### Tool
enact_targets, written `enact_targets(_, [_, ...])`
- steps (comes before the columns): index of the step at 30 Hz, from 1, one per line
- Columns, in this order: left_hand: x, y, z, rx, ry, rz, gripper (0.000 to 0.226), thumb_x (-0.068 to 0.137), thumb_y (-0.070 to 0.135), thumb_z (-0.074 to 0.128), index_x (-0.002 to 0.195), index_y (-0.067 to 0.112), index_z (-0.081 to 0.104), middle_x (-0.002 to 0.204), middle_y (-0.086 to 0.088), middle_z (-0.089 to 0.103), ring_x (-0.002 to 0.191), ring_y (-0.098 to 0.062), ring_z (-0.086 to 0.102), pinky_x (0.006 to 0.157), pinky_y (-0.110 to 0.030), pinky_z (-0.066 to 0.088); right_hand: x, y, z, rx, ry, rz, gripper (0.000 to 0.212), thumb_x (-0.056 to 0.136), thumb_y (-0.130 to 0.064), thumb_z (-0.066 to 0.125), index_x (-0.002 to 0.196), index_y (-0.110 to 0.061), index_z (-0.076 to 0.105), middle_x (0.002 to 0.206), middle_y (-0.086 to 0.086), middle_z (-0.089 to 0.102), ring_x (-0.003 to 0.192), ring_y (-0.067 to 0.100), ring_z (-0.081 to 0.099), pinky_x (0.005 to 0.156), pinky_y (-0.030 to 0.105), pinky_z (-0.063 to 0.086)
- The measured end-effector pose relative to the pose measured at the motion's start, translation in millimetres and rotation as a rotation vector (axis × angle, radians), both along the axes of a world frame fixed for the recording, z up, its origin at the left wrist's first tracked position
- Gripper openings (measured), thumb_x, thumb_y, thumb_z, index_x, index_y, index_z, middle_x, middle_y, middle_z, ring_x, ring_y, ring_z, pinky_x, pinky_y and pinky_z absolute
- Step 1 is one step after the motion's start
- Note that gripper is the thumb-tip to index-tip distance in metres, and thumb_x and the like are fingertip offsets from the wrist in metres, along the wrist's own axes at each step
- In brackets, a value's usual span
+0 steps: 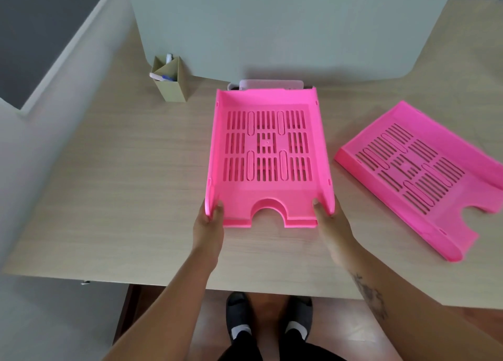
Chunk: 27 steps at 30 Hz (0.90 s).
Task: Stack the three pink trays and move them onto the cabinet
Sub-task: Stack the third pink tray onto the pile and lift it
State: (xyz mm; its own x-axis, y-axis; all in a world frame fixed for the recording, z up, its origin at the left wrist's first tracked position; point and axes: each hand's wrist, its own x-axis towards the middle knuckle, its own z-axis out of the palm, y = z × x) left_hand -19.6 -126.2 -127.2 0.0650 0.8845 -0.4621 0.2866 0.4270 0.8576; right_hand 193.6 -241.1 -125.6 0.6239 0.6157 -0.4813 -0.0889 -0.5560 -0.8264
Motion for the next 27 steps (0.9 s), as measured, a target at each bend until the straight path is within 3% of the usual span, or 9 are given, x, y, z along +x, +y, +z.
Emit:
enact_targets(5, [-4,16,1,0.031,0.013,-0.048,0.042,0.101,0.029,0.049,0.143,0.021,0.048,0.101,0.003,0.065,0.089,-0.01,0.061,0.064,-0.018,0.047,-7,10,1,0.016,0.012,-0.042,0.054,0.101,-0.03,0.049,0.153,-0.025,0.034,0.125,0.002,0.065,0.113,0.023,0.064,0.09,0.033,0.054])
enact_targets(8, [-14,32,12,0.055,0.048,-0.171,0.043,0.095,0.023,0.061,0.138,0.021,0.053,0.108,0.003,0.069,0.106,-0.023,0.065,0.066,-0.019,0.051,0,13,13,0.009,0.011,-0.007,0.054,0.097,-0.031,0.057,0.148,-0.025,0.041,0.123,0.004,0.067,0.107,0.023,0.068,0.083,0.036,0.06])
enact_targets(10, [-22,56,26,0.099,0.082,-0.264,0.053,0.091,0.023,0.067,0.142,0.022,0.05,0.126,0.003,0.066,0.114,-0.022,0.063,0.079,-0.028,0.057,11,19,34,0.037,-0.03,0.054,0.071,0.084,-0.048,0.069,0.146,-0.03,0.041,0.131,0.002,0.065,0.11,0.022,0.068,0.08,0.042,0.062])
enact_targets(13, [-27,97,56,0.205,0.145,-0.31,0.07,0.087,0.037,0.072,0.148,0.021,0.043,0.144,0.004,0.054,0.123,-0.019,0.056,0.105,-0.042,0.046,31,37,67,0.043,-0.12,0.056,0.101,0.071,-0.061,0.072,0.155,-0.027,0.028,0.155,0.002,0.042,0.136,0.026,0.048,0.105,0.054,0.046])
enact_targets(15, [-22,119,75,0.26,0.121,-0.299,0.07,0.086,0.041,0.072,0.147,0.02,0.044,0.144,0.003,0.054,0.12,-0.016,0.056,0.104,-0.037,0.044,41,51,86,0.077,-0.193,0.021,0.085,0.085,-0.049,0.067,0.156,-0.022,0.029,0.159,0.002,0.036,0.142,0.025,0.04,0.11,0.04,0.036])
enact_targets(17, [-12,132,91,0.303,0.098,-0.289,0.065,0.087,0.039,0.071,0.145,0.02,0.047,0.142,0.003,0.056,0.116,-0.012,0.056,0.102,-0.034,0.045,49,63,97,0.096,-0.24,0.011,0.071,0.093,-0.036,0.063,0.155,-0.023,0.031,0.16,0.002,0.035,0.143,0.023,0.038,0.1,0.032,0.032])
enact_targets(22, [26,133,111,0.416,0.097,-0.377,0.057,0.088,0.036,0.071,0.139,0.018,0.052,0.138,0.0,0.058,0.116,-0.02,0.06,0.101,-0.044,0.05,54,67,121,0.081,-0.321,-0.001,0.066,0.095,-0.025,0.059,0.154,-0.025,0.031,0.159,0.005,0.036,0.139,0.029,0.044,0.109,0.046,0.039])
enact_targets(25, [59,119,116,0.481,0.088,-0.455,0.053,0.09,0.033,0.069,0.137,0.016,0.054,0.135,-0.002,0.06,0.115,-0.022,0.061,0.081,-0.031,0.055,70,53,129,0.066,-0.394,-0.009,0.065,0.095,-0.021,0.06,0.154,-0.02,0.033,0.153,0.005,0.044,0.136,0.031,0.048,0.109,0.045,0.042])
enact_targets(27, [84,106,119,0.512,0.086,-0.522,0.054,0.09,0.034,0.069,0.138,0.017,0.052,0.135,-0.003,0.061,0.117,-0.022,0.06,0.086,-0.036,0.056,90,40,131,0.075,-0.424,-0.025,0.065,0.093,-0.019,0.062,0.153,-0.02,0.036,0.153,0.005,0.045,0.133,0.029,0.05,0.105,0.042,0.046])
